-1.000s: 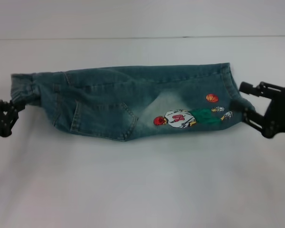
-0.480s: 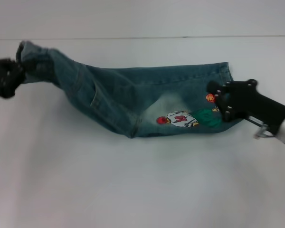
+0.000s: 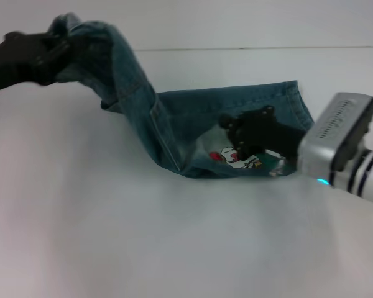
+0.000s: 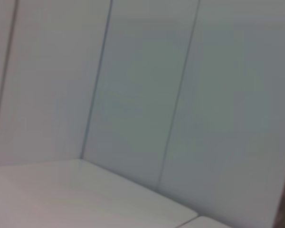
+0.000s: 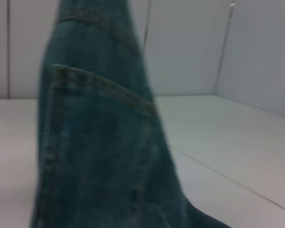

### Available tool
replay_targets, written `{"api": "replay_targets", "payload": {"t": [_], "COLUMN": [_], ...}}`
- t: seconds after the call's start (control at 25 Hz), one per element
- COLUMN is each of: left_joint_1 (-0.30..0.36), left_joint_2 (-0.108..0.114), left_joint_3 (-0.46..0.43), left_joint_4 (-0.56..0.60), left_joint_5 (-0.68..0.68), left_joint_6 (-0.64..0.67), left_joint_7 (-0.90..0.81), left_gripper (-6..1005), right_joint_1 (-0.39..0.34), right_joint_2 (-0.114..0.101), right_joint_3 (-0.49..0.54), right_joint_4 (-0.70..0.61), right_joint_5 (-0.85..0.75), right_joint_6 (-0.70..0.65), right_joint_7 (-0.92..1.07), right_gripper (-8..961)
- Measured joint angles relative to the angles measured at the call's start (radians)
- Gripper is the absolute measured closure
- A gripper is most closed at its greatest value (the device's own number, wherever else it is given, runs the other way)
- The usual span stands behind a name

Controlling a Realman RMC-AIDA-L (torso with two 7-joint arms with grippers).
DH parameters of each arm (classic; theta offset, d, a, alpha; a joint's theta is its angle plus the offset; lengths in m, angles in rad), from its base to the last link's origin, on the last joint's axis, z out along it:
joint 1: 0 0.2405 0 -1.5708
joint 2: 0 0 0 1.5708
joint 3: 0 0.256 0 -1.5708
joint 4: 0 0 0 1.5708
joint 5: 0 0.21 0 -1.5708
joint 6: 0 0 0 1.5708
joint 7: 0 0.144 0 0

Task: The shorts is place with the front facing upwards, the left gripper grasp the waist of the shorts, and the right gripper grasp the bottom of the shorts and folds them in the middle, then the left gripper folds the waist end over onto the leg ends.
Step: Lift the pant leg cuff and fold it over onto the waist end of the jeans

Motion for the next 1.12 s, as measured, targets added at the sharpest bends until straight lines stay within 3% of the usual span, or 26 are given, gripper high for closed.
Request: {"api": "replay_targets", "payload": {"t": [0.48, 0.76, 0.92, 1.12], "left_joint_1": [-0.048, -0.048, -0.047, -0.031], "left_joint_2": [-0.006, -0.007, -0.006, -0.006], "left_joint_3": [0.055, 0.061, 0.085, 0.186], "left_joint_4": [0.068, 0.072, 0.07, 0.066], "left_joint_5": [-0.045, -0.066, -0.067, -0.06], "left_joint_6": [-0.003, -0.002, -0.007, -0.057], "left_joint_7": [-0.133, -0.138, -0.138, -0.126], "left_gripper": [899, 889, 883, 876], "right_joint_1": [0.173, 0.23, 0.214, 0.113], "right_joint_2": [0.012, 0.013, 0.011, -0.008], "right_joint_3": [-0.009, 0.091, 0.186, 0.233], "right_joint_4": [0.184, 0.245, 0.261, 0.23], "right_joint_5": [-0.023, -0.169, -0.252, -0.267], "right_joint_6": [0.209, 0.231, 0.235, 0.123], "right_joint_7": [-0.085, -0.096, -0.125, -0.148], "right_gripper": [951, 950, 950, 949]}}
